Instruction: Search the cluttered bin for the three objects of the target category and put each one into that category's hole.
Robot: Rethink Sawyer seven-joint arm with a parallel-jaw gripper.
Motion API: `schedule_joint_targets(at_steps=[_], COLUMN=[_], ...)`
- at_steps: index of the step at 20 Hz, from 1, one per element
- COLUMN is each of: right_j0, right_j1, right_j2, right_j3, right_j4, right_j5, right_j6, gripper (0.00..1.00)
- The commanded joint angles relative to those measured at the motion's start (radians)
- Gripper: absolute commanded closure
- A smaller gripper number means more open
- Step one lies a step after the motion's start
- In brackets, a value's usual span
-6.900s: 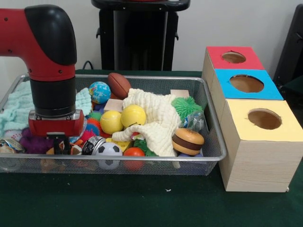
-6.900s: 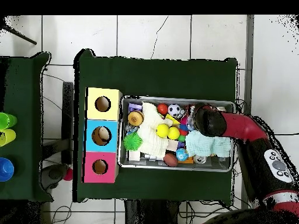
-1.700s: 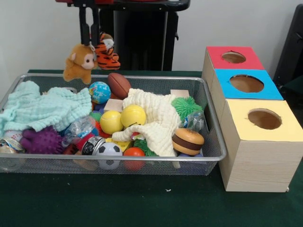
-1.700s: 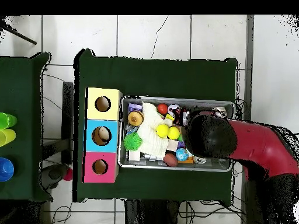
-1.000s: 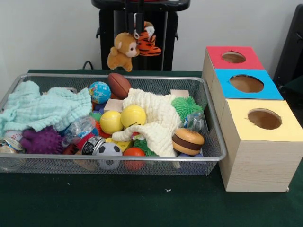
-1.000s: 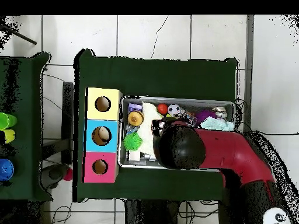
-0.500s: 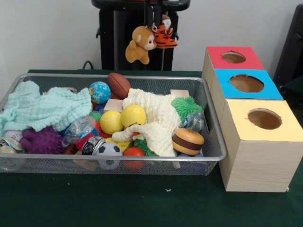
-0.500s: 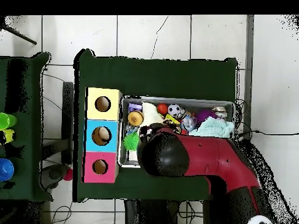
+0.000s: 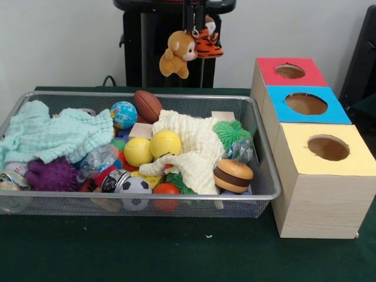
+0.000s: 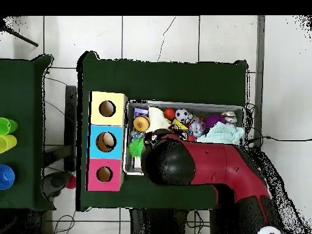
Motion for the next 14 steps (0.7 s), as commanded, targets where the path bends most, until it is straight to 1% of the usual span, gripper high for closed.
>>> schedule_joint_targets(at_steps=[1, 7, 12, 14], right_j0=[0.003, 0.025, 0.039, 0.041], right_j1=[0.0, -0.016, -0.018, -0.025], right_j2=[-0.041, -0.045, -0.054, -0.055], right_j3=[0.106, 0.145, 0.125, 0.13], right_j4=[0.033, 0.038, 0.041, 0.049], right_j5=[0.01, -0.02, -0.007, -0.006], right_j6=[0.123, 0.139, 0.146, 0.145], gripper=[1.0, 1.0, 1.0, 1.0])
